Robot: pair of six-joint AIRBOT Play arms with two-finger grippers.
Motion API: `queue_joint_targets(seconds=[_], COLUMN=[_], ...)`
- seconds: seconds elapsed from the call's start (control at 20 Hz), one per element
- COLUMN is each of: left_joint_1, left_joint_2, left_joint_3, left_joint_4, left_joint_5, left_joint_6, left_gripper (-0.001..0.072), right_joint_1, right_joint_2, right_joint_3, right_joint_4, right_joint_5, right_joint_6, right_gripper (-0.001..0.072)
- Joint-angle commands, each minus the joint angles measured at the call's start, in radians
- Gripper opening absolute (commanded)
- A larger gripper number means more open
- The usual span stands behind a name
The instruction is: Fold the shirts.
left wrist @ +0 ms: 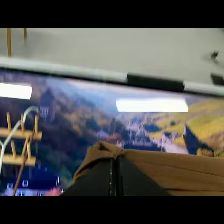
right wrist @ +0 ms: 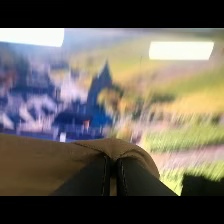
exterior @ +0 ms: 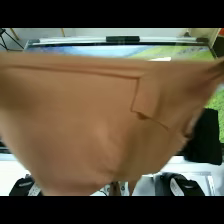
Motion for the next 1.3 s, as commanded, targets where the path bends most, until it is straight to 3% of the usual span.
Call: queue_joint_targets(seconds=[0.0, 0.25, 0.5, 0.7, 0.95, 1.1, 1.25], left_joint_1=[-0.013, -0.078, -0.129, -0.147, -0.106, -0.109, -0.108], left_joint_2=[-0.185, -0.615, -0.876, -0.943, -0.957, -0.973, -0.977], left_joint_3=[-0.213, -0.22, -0.085, -0.085, -0.085, -0.085, -0.085], left_joint_4=[0.01, 0.009, -0.103, -0.092, -0.088, 0.009, 0.058], left_joint_5=[0.03, 0.282, 0.412, 0.388, 0.141, -0.029, -0.051], left_joint_6=[0.063, 0.073, 0.072, 0.074, 0.077, 0.06, 0.053], left_gripper=[0.0033, 0.0033, 0.0034, 0.0035, 0.0034, 0.0034, 0.0034], right_joint_1=[0.0, 0.091, 0.152, 0.148, 0.137, 0.141, 0.141], right_joint_2=[-0.215, -0.639, -0.888, -0.902, -0.851, -0.851, -0.851], right_joint_3=[-0.192, -0.21, -0.051, -0.045, -0.048, -0.111, -0.162], right_joint_4=[0.034, 0.076, 0.075, 0.047, -0.024, -0.033, -0.039], right_joint_5=[-0.03, -0.446, -0.599, -0.512, -0.119, -0.1, -0.117], right_joint_6=[0.0, 0.006, 0.068, 0.06, 0.103, 0.132, 0.158], right_gripper=[0.0081, 0.0081, 0.0081, 0.0081, 0.0081, 0.0081, 0.0081])
